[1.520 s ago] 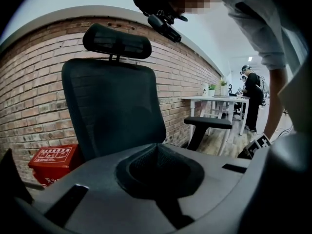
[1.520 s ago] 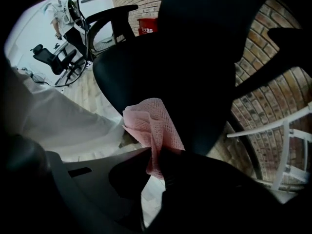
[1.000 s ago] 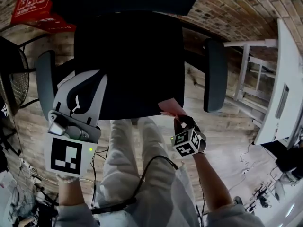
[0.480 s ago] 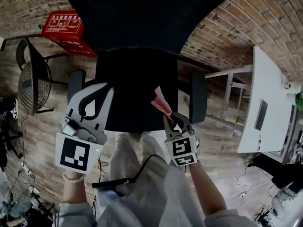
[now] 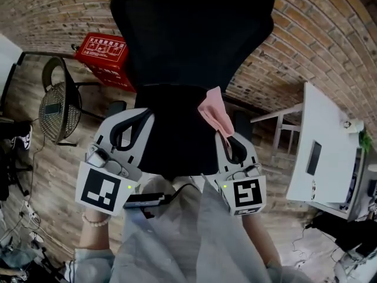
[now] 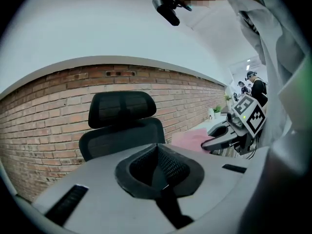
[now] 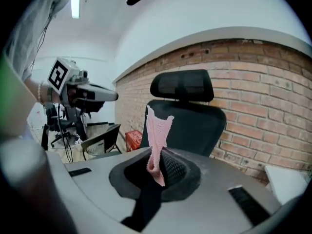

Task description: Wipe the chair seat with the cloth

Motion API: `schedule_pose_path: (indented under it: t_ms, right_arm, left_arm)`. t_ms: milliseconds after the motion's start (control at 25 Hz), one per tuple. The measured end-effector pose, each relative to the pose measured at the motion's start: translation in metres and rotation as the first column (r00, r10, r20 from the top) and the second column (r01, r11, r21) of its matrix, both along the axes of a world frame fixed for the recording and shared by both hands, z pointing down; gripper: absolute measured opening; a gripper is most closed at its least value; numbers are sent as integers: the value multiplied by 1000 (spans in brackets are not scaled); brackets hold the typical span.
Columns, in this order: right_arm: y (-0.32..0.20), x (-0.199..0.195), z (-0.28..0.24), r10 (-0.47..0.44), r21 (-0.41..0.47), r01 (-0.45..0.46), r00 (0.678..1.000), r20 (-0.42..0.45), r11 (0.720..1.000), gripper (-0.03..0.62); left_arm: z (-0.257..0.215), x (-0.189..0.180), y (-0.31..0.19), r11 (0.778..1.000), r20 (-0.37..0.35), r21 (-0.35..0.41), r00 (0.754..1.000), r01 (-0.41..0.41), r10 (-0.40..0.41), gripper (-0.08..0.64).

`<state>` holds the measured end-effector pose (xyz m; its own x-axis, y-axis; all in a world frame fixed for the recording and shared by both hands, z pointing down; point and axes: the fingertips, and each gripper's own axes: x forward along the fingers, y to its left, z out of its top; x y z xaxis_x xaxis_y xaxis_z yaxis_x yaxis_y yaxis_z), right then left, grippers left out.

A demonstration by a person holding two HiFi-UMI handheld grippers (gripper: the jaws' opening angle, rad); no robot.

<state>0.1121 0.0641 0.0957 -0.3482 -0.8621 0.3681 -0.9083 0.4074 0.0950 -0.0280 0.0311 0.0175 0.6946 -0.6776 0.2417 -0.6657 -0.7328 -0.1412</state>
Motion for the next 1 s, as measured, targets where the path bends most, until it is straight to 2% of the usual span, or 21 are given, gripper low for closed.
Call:
schedule_pose_path:
  t_ms: [160,360,440,1000]
  right_arm:
    - [1,-6,-46,-22,60,21,1000,18,998,52]
    - [0,-17,-71,-63,79,60,998,29,995,54]
    - [-2,-20,-78,-74,92,72,997,27,993,54]
    - [-6,-42,-82,-129,101,128,992,2,987,52]
  left_arm:
    - [-24,-9,5,999,2,37,1000,18,-18,18]
    - [-41,-12,14,997,44,77,999,4,-7,18]
    - [-45,-12,16,997,33,78,999,10,-13,18]
    - [-49,-15,13,997,13,78,1000,17,-18,18]
